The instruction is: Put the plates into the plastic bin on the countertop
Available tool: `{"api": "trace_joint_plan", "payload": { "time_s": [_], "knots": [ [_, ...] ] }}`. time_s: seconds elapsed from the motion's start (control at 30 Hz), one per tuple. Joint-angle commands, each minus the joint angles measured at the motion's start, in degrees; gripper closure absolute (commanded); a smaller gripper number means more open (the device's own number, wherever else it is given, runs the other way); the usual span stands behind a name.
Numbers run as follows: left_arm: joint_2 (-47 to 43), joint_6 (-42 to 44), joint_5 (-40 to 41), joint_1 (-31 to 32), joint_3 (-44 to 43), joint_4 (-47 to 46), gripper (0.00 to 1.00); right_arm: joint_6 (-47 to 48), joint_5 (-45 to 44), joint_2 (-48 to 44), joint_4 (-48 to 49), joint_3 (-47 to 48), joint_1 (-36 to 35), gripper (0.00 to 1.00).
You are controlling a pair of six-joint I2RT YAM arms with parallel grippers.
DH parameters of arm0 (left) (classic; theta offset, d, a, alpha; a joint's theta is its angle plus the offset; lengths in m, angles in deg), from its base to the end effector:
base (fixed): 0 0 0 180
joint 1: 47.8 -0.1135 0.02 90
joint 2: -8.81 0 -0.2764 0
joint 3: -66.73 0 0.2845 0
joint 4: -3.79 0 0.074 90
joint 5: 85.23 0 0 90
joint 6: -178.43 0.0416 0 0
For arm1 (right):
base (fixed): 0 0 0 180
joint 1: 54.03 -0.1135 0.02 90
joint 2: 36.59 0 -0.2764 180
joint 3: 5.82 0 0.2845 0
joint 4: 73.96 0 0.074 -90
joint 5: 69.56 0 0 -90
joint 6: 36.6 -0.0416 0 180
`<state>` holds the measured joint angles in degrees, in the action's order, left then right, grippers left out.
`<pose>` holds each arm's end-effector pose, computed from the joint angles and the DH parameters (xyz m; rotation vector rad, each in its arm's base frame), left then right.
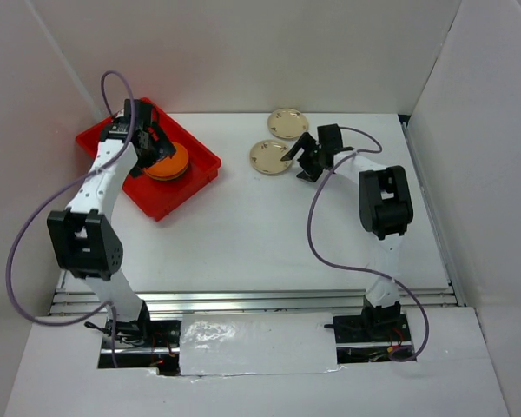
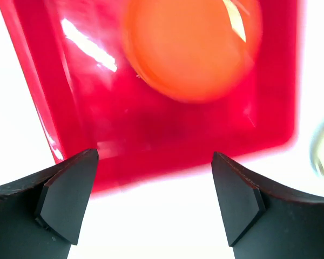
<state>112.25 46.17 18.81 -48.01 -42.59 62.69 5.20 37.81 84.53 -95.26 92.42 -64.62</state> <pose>0.4360 0.0117 0.3201 -0.9836 2.2521 -0.0124 0.4956 0.1053 0.1603 0.6420 2.3776 0.8369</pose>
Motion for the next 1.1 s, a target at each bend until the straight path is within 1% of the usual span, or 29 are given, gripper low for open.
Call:
{"api": "trace_joint_plan", "payload": {
  "time_s": [0.0,0.07,0.1,0.17,0.2,0.27,0.3,0.33,0.4,0.5,0.53,0.57,0.6,0.63,0.67,0.7,0.73,0.77,0.8,0.87,0.9,0.93,0.97,1.03,1.07],
  "knots": [
    [-11.0,1.7,5.3,5.4,2.7,-2.2,0.01,-2.7,2.2,5.3,-3.1,7.2,0.5,0.10],
    [-12.7,2.2,4.7,6.1,3.3,-1.9,0.01,-3.5,1.8,9.3,-6.1,12.1,0.5,0.16],
    [-14.2,2.2,3.8,6.1,3.7,-1.8,0.01,-3.7,2.0,10.4,-6.9,13.6,0.3,0.24],
    [-16.4,2.5,2.4,6.3,4.1,-2.0,0.01,-3.7,1.6,13.9,-10.6,18.5,0.1,0.33],
    [-17.2,2.6,1.8,6.3,4.8,-2.1,0.01,-3.9,1.4,14.9,-11.3,19.8,0.0,0.43],
    [-18.6,3.1,0.8,6.6,5.7,-3.2,0.01,-4.2,1.2,17.2,-12.9,22.8,0.1,0.56],
    [-20.2,3.4,0.4,6.5,6.8,-3.6,0.01,-4.6,1.1,17.7,-13.5,23.4,0.1,0.85],
    [-20.6,3.6,0.0,6.8,7.4,-4.6,0.01,-5.0,0.7,17.8,-13.3,23.4,0.1,0.94],
    [-21.4,4.1,-0.6,6.9,8.6,-5.4,0.01,-5.8,0.0,16.9,-12.4,22.2,0.0,1.00],
    [-20.9,5.6,-5.1,7.0,10.1,-8.4,0.01,-7.8,-3.9,10.7,-9.8,15.0,0.1,1.00],
    [-20.7,6.1,-10.5,7.0,10.7,-9.8,0.01,-8.3,-6.1,3.8,-5.6,7.4,-0.2,1.00],
    [-20.2,6.5,-13.5,7.1,11.4,-11.5,0.01,-8.7,-10.6,-0.2,-3.3,3.2,-0.7,1.00],
    [-19.6,7.4,-17.4,7.1,12.8,-15.7,0.01,-7.6,-12.8,-3.7,-1.7,0.2,-1.3,1.00],
    [-19.1,8.0,-22.2,7.2,13.2,-17.8,0.01,-6.2,-15.3,-10.3,-2.0,-3.4,-3.0,1.00],
    [-16.9,8.2,-31.4,7.2,13.3,-19.7,0.01,-2.7,-17.2,-13.2,-3.2,-4.1,-4.3,1.00],
    [-16.0,8.2,-35.7,7.4,13.3,-23.3,0.01,-0.3,-22.4,-15.3,-4.6,-4.3,-5.5,1.00],
    [-14.8,7.9,-39.3,7.7,13.1,-25.0,0.01,1.5,-22.9,-18.5,-7.4,-4.2,-7.7,1.00],
    [-12.7,7.0,-45.8,7.7,13.0,-26.6,0.02,5.4,-22.6,-20.0,-8.4,-4.4,-8.5,1.00],
    [-12.0,6.5,-47.6,7.9,12.8,-28.7,0.02,6.8,-17.7,-22.7,-7.1,-5.2,-9.0,1.00],
    [-9.8,5.1,-50.3,7.8,12.9,-30.8,0.03,7.9,-6.9,-25.7,-0.8,-11.9,-8.4,1.00],
    [-9.2,4.9,-50.8,7.9,12.6,-31.1,0.03,6.5,4.5,-28.7,3.3,-14.8,-7.7,1.00],
    [-8.6,5.0,-51.1,8.1,12.3,-30.7,0.03,4.9,9.3,-29.4,13.3,-20.8,-6.9,1.00],
    [-7.1,5.3,-51.7,8.2,11.5,-30.5,0.03,2.7,12.9,-30.0,16.4,-22.4,-6.7,1.00],
    [-5.6,5.2,-52.5,8.5,11.3,-30.5,0.04,3.5,17.2,-29.5,16.1,-22.0,-7.2,1.00],
    [-5.4,4.6,-53.4,8.5,11.5,-31.2,0.04,3.6,17.9,-29.5,16.2,-21.9,-8.1,1.00]
  ]
}}
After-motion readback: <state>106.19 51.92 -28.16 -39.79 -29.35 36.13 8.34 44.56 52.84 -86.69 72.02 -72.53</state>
